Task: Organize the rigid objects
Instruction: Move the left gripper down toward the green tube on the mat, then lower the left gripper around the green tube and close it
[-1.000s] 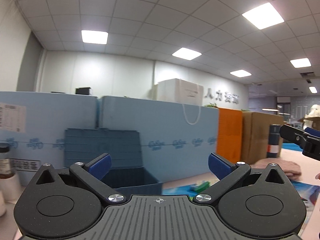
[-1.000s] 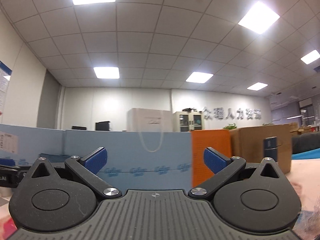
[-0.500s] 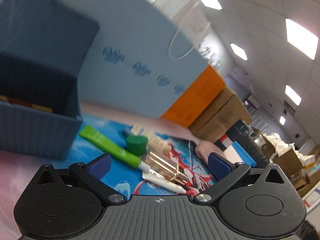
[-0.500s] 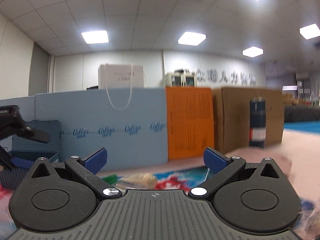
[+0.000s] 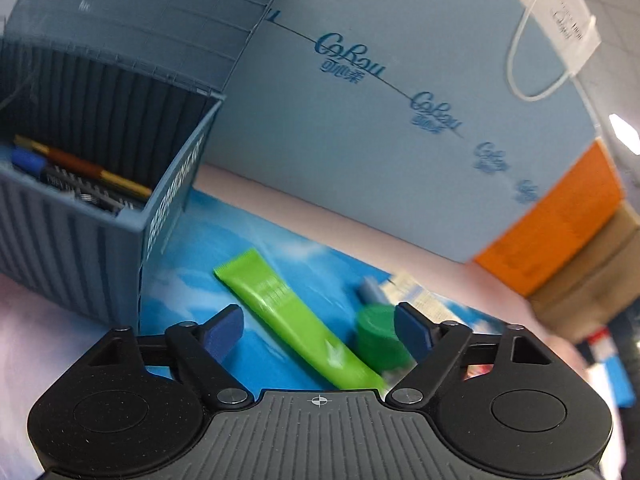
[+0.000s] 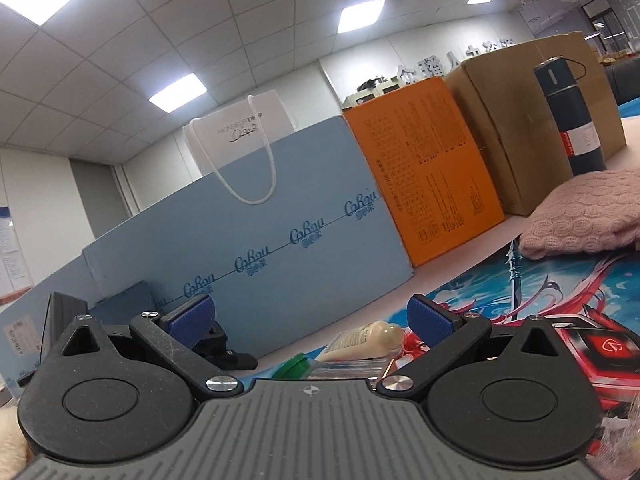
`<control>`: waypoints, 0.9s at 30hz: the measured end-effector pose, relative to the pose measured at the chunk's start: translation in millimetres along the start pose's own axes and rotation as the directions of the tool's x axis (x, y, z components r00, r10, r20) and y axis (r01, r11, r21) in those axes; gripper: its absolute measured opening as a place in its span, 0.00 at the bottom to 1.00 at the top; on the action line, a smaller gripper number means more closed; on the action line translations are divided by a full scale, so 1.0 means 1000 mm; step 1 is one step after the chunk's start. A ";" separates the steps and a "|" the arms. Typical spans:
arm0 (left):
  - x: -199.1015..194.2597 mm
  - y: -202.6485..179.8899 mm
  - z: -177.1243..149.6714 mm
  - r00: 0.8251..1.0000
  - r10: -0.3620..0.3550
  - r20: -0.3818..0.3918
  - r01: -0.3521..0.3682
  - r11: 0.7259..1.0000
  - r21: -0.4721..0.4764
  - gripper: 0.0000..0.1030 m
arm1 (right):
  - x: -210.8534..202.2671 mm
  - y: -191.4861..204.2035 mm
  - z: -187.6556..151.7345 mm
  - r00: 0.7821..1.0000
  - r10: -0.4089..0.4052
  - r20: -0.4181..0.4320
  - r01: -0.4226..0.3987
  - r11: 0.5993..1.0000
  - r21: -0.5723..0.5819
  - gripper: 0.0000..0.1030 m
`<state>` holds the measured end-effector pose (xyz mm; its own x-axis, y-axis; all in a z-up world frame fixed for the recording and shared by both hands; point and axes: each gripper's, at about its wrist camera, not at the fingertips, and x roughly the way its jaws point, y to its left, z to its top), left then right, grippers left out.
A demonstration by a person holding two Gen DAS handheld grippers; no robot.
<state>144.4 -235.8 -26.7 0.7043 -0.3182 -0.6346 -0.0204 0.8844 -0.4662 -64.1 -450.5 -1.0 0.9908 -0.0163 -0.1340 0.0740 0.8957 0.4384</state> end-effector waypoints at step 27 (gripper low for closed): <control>0.019 0.016 0.002 0.999 -0.018 -0.038 0.022 0.996 0.085 0.03 | 0.011 -0.022 -0.013 0.995 0.014 -0.100 -0.013 1.000 0.011 1.00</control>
<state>159.4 -226.9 -44.9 0.6774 -0.3471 -0.6486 0.0549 0.9031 -0.4260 -55.9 -464.6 -23.5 0.9755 0.0411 -0.2160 0.0620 0.8911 0.4495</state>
